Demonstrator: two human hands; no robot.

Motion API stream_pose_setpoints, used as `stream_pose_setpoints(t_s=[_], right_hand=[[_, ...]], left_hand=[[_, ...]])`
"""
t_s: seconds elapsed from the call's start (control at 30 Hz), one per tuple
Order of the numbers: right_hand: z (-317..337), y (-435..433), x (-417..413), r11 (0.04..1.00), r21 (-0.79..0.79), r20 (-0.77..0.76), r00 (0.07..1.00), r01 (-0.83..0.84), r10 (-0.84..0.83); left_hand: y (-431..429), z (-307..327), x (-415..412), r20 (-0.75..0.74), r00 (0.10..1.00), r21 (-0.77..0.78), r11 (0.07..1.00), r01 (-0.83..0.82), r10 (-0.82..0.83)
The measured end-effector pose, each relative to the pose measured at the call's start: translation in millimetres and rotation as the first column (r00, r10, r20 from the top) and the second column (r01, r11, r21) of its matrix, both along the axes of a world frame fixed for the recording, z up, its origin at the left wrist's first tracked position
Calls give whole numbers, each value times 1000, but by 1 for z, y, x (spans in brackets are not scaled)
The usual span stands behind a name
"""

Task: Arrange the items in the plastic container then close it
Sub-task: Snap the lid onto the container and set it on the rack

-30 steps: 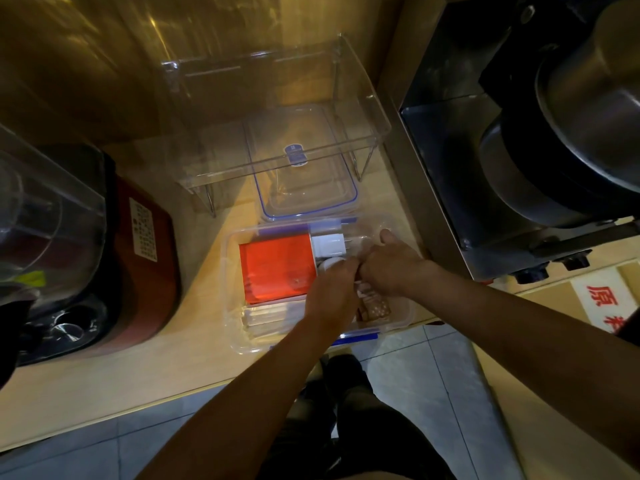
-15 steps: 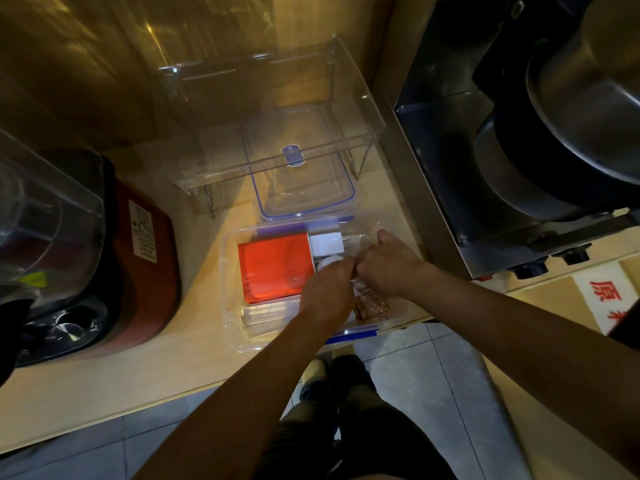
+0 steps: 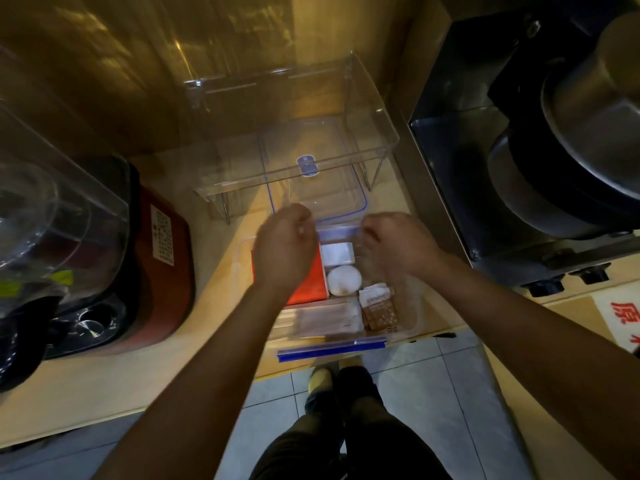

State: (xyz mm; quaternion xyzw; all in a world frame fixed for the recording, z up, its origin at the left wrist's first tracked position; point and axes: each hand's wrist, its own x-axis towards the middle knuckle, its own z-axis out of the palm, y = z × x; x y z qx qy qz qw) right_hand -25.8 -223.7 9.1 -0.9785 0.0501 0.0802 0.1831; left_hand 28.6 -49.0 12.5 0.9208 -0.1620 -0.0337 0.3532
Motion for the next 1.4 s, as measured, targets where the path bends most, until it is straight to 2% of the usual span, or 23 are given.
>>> stream_pose_setpoints(t_s=[0.07,0.13,0.2,0.27,0.33,0.4,0.5,0.6,0.7,0.83,0.93,1.0,1.13,1.27,1.4], right_hand=[[-1,-5,13,976,95,111,972,196,-206],[-3,-9,28,899,237,107,909,369,-402],[-8,-15,46,814,306,7,854,493,-520],[-12,-20,60,798,282,-162,847,532,-507],[-14,-25,70,774,329,-302,837,540,-456],[-14,-28,76,750,356,-378,820,557,-430],[-18,-31,78,760,339,-423,811,555,-404],[-25,-30,77,751,342,-465,796,565,-387],[-27,-31,81,774,291,-526,770,562,-361],[-28,-27,87,752,360,-614,747,552,-255],[-29,-27,87,648,449,-637,729,615,-250],[-27,-29,87,562,508,-643,722,653,-256],[-30,-29,88,482,565,-565,739,670,-367],[-30,-26,87,418,638,-459,755,647,-468],[-25,-22,88,248,702,-501,711,667,-494]], left_hand=[[7,1,22,34,999,168,985,-36,31],[11,-3,38,-10,999,411,911,-43,52],[11,-9,54,-86,992,533,846,-31,91],[9,-15,68,-230,958,553,833,-18,173],[8,-21,77,-378,898,490,872,-10,223],[9,-26,82,-480,850,397,918,-10,217],[11,-32,85,-497,846,341,940,-11,190],[12,-34,88,-522,824,385,923,-3,220],[11,-30,98,-592,784,410,908,92,187],[5,-27,99,-665,732,266,963,51,145],[11,-29,98,-741,670,12,998,-63,51],[23,-25,102,-763,647,-124,982,-142,-3],[44,-31,104,-784,620,-231,946,-228,-42],[51,-39,102,-764,641,-273,866,-420,70],[46,-37,96,-757,644,-317,801,-507,108]])
